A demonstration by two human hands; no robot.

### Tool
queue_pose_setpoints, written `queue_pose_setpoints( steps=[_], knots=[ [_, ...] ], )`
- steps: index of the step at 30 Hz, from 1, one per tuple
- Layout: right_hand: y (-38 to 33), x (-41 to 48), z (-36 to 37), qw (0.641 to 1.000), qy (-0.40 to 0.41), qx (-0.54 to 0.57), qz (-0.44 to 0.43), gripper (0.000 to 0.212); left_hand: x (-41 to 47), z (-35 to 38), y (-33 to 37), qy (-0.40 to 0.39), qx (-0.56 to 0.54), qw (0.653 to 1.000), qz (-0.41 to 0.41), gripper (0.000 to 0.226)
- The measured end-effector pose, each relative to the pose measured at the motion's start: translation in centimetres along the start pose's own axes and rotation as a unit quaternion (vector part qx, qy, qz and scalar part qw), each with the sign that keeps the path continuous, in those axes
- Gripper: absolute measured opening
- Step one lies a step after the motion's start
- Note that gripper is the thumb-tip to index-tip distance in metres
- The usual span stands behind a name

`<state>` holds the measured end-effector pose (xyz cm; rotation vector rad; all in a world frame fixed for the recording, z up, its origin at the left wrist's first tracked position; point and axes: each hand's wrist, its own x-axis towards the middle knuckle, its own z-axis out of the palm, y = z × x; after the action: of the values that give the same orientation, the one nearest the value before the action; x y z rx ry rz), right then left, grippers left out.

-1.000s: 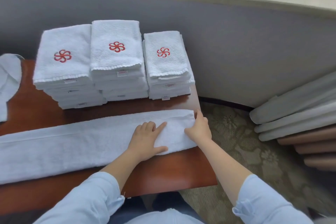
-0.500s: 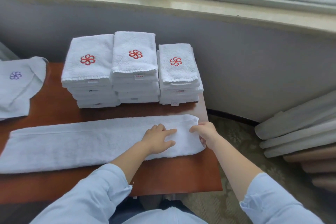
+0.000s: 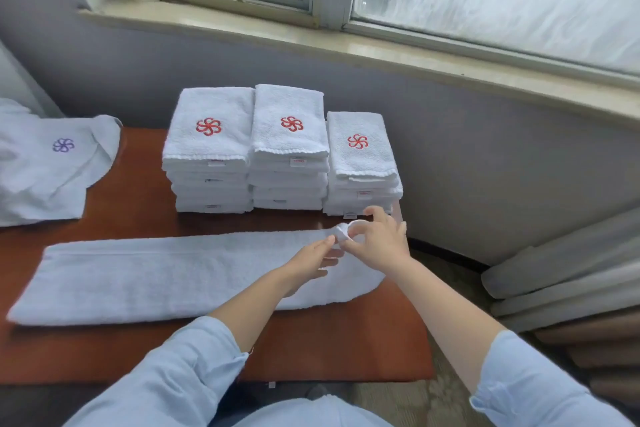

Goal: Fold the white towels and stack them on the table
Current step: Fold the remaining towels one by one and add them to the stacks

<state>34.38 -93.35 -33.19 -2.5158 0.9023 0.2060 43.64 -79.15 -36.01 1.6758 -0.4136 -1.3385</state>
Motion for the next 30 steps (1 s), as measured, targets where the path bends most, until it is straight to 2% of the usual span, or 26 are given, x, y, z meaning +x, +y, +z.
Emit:
queue_pose_setpoints(
  steps=[3, 6, 9, 12, 14, 17, 20, 24, 27, 30],
  knots=[
    [-2.7, -0.1, -1.0, 0.987, -0.081, 0.137, -0.013, 0.023, -1.3, -2.1, 0.3, -0.001, -0.063, 0.998, -0.012, 0.048],
    [-5.7, -0.1, -1.1, 0.976, -0.095, 0.191, -0.046, 0.033, -2.5, -4.1, 0.4, -0.004, -0.098, 0.995, -0.011, 0.053],
    [-8.6, 0.0, -0.4, 0.961, -0.092, 0.258, -0.037, 0.037, -3.6, -6.4, 0.4, 0.009, -0.102, 0.995, 0.007, 0.048],
    [-11.8, 0.3, 0.3, 0.926, -0.103, 0.363, -0.011, 0.038, -4.8, -9.2, -0.2, 0.018, -0.096, 0.995, 0.009, 0.053],
    [-13.7, 0.7, 1.0, 0.909, -0.119, 0.399, -0.004, 0.038, -5.5, -11.0, -0.9, 0.049, -0.081, 0.996, 0.001, 0.059],
    [-16.0, 0.9, 2.7, 0.891, -0.116, 0.438, 0.006, 0.026, -5.8, -13.2, -2.6, 0.119, -0.045, 0.992, -0.016, 0.05],
    [-16.9, 1.0, 5.1, 0.915, -0.025, 0.404, -0.001, 0.023, -5.9, -15.5, -4.2, 0.161, -0.044, 0.984, -0.055, 0.043],
    [-15.9, 1.0, 8.2, 0.973, 0.06, 0.215, -0.054, 0.028, -5.9, -18.4, -6.6, 0.215, -0.05, 0.971, -0.092, 0.043],
    [-15.2, 0.7, 10.4, 0.988, 0.072, 0.111, -0.079, 0.037, -5.7, -20.0, -8.3, 0.241, 0.009, 0.962, -0.132, 0.05],
    [-15.1, 0.0, 12.3, 0.993, 0.034, 0.093, -0.059, 0.05, -6.0, -20.8, -9.4, 0.273, 0.11, 0.949, -0.11, 0.042]
  ],
)
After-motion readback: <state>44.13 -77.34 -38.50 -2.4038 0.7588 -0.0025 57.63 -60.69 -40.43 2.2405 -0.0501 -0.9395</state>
